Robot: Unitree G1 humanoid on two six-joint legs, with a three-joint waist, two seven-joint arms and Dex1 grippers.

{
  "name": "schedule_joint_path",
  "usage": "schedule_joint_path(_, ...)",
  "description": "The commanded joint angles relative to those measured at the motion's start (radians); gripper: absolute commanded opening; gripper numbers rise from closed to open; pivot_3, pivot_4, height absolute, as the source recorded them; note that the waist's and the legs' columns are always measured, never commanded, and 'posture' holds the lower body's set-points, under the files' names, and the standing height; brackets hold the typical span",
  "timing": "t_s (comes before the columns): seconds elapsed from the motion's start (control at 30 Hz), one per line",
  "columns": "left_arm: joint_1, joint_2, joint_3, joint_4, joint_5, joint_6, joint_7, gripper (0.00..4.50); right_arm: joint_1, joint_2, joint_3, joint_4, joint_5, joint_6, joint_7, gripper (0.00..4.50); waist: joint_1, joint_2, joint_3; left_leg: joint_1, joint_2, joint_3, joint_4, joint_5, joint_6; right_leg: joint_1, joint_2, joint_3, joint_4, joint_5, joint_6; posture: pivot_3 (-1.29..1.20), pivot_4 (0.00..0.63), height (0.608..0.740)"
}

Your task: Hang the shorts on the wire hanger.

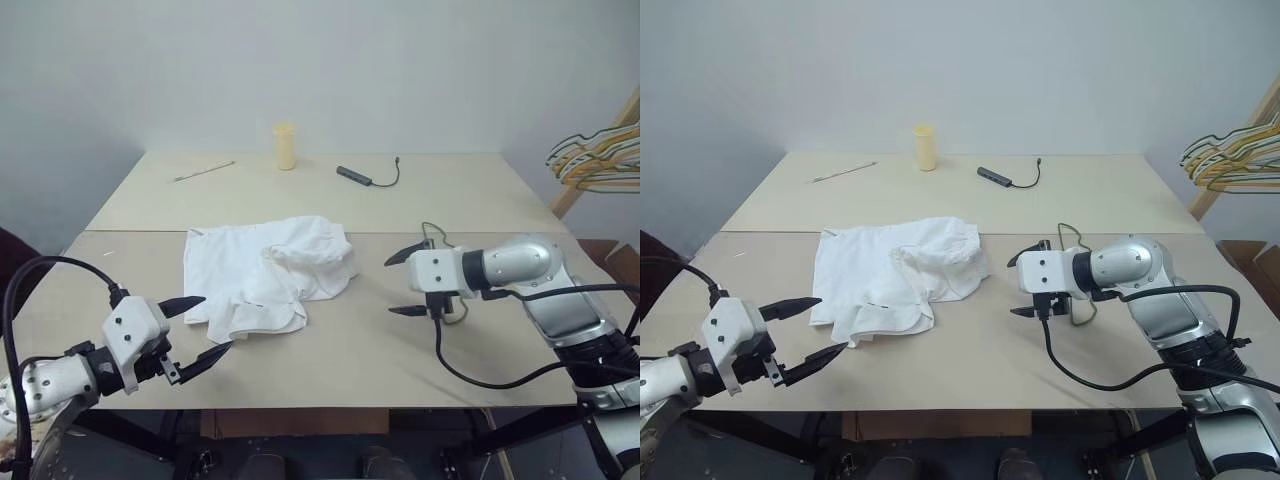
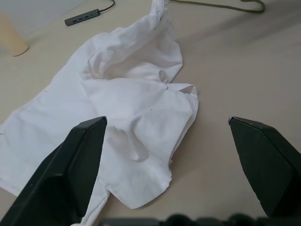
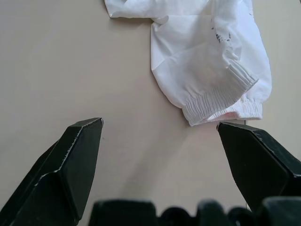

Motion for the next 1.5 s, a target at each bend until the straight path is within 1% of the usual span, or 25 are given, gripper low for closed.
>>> schedule_joint_path(0.03, -0.018, 0.007, 0.003, -0.006, -0.001, 0.012, 0.008, 4.5, -0.01, -0.003, -0.022, -0.022, -0.001, -0.001, -0.013, 4.49, 0.0, 0.0, 0.0, 0.0, 0.0, 0.0, 0.0, 0.0, 0.0, 0.0, 0.0, 0.0, 0.0, 0.0, 0.0, 0.14, 0.0, 0.74)
schedule_joint_path(0.13, -0.037, -0.01, -0.008, -0.01, 0.022, 0.012, 0.049, 4.5, -0.014, 0.0, -0.02, -0.018, -0.003, -0.002, -0.013, 4.49, 0.0, 0.0, 0.0, 0.0, 0.0, 0.0, 0.0, 0.0, 0.0, 0.0, 0.0, 0.0, 0.0, 0.0, 0.0, 0.14, 0.0, 0.74)
schedule_joint_path(0.5, -0.048, -0.014, -0.05, 0.003, 0.077, 0.03, 0.085, 4.5, -0.02, 0.004, -0.009, 0.001, -0.019, -0.016, -0.027, 4.49, 0.0, 0.0, 0.0, 0.0, 0.0, 0.0, 0.0, 0.0, 0.0, 0.0, 0.0, 0.0, 0.0, 0.0, 0.0, 0.11, 0.0, 0.74)
schedule_joint_path(0.67, -0.028, -0.03, -0.073, 0.009, 0.085, 0.017, 0.08, 4.5, -0.008, 0.008, -0.025, -0.036, -0.016, 0.023, -0.046, 4.49, -0.004, 0.0, 0.0, 0.0, 0.0, 0.0, 0.0, 0.0, 0.0, 0.0, 0.0, 0.0, 0.0, 0.0, 0.0, 0.09, 0.0, 0.74)
schedule_joint_path(0.8, -0.081, -0.059, -0.142, 0.042, 0.145, 0.012, 0.137, 4.5, 0.04, 0.003, -0.028, -0.076, -0.027, 0.044, -0.071, 4.49, -0.002, 0.0, 0.0, 0.0, 0.0, 0.0, 0.0, 0.0, 0.0, 0.0, 0.0, 0.0, 0.0, 0.0, 0.0, 0.06, 0.0, 0.74)
schedule_joint_path(0.83, -0.094, -0.075, -0.159, 0.047, 0.145, 0.015, 0.147, 4.5, 0.045, 0.004, -0.027, -0.083, -0.03, 0.051, -0.076, 4.49, -0.002, 0.0, 0.0, 0.0, 0.0, 0.0, 0.0, 0.0, 0.0, 0.0, 0.0, 0.0, 0.0, 0.0, 0.0, 0.06, 0.0, 0.74)
schedule_joint_path(0.93, -0.108, -0.112, -0.259, 0.051, 0.176, -0.018, 0.14, 4.5, 0.062, 0.012, -0.032, -0.108, -0.037, 0.073, -0.1, 4.49, -0.006, 0.0, 0.0, 0.0, 0.0, 0.0, 0.001, 0.0, 0.0, 0.001, 0.0, 0.0, 0.0, 0.0, 0.0, 0.04, 0.0, 0.74)
schedule_joint_path(1.0, -0.123, -0.135, -0.324, 0.058, 0.23, -0.033, 0.168, 4.5, 0.067, 0.016, -0.032, -0.12, -0.038, 0.086, -0.111, 4.49, -0.011, 0.0, 0.0, 0.0, 0.0, 0.0, 0.001, 0.0, 0.0, 0.0, 0.0, 0.0, 0.0, 0.0, 0.0, 0.04, 0.0, 0.74)
schedule_joint_path(1.03, -0.15, -0.18, -0.382, 0.077, 0.289, -0.04, 0.228, 4.5, 0.072, 0.018, -0.031, -0.127, -0.04, 0.092, -0.119, 4.49, -0.015, 0.0, 0.0, 0.0, 0.0, 0.0, 0.0, 0.0, 0.0, 0.0, 0.0, 0.0, 0.0, 0.0, 0.0, 0.03, 0.0, 0.74)
schedule_joint_path(1.13, -0.211, -0.303, -0.494, 0.123, 0.427, -0.015, 0.389, 4.5, 0.087, 0.019, -0.029, -0.14, -0.047, 0.102, -0.134, 4.49, -0.016, 0.0, -0.001, 0.0, -0.001, 0.0, 0.001, 0.0, 0.0, 0.001, 0.0, 0.0, 0.0, 0.0, 0.0, 0.03, 0.0, 0.74)
schedule_joint_path(1.2, -0.232, -0.353, -0.528, 0.142, 0.487, 0.008, 0.452, 4.5, 0.093, 0.019, -0.03, -0.145, -0.049, 0.105, -0.138, 4.49, -0.017, 0.0, -0.001, 0.0, -0.001, -0.001, 0.001, 0.0, 0.0, 0.002, 0.0, 0.0, 0.0, 0.001, 0.0, 0.03, 0.0, 0.74)
schedule_joint_path(1.3, -0.266, -0.432, -0.617, 0.175, 0.581, 0.049, 0.537, 4.5, 0.092, 0.019, -0.03, -0.142, -0.058, 0.105, -0.148, 4.49, -0.027, -0.001, -0.001, 0.0, -0.001, -0.001, 0.001, 0.0, 0.0, 0.001, 0.0, 0.001, 0.0, 0.001, 0.0, 0.02, 0.0, 0.74)
schedule_joint_path(1.43, -0.301, -0.485, -0.675, 0.211, 0.667, 0.102, 0.604, 4.5, 0.081, 0.022, -0.027, -0.129, -0.064, 0.099, -0.158, 4.49, -0.032, -0.001, -0.001, 0.0, -0.001, -0.001, 0.001, 0.0, 0.0, 0.001, 0.0, 0.001, 0.0, 0.001, 0.0, 0.02, 0.0, 0.74)
schedule_joint_path(1.5, -0.316, -0.506, -0.679, 0.225, 0.682, 0.145, 0.62, 4.5, 0.074, 0.024, -0.024, -0.121, -0.072, 0.094, -0.162, 4.49, -0.031, -0.001, -0.001, 0.0, -0.001, -0.001, 0.001, 0.0, 0.0, 0.001, 0.0, 0.001, 0.0, 0.001, 0.0, 0.02, 0.0, 0.74)
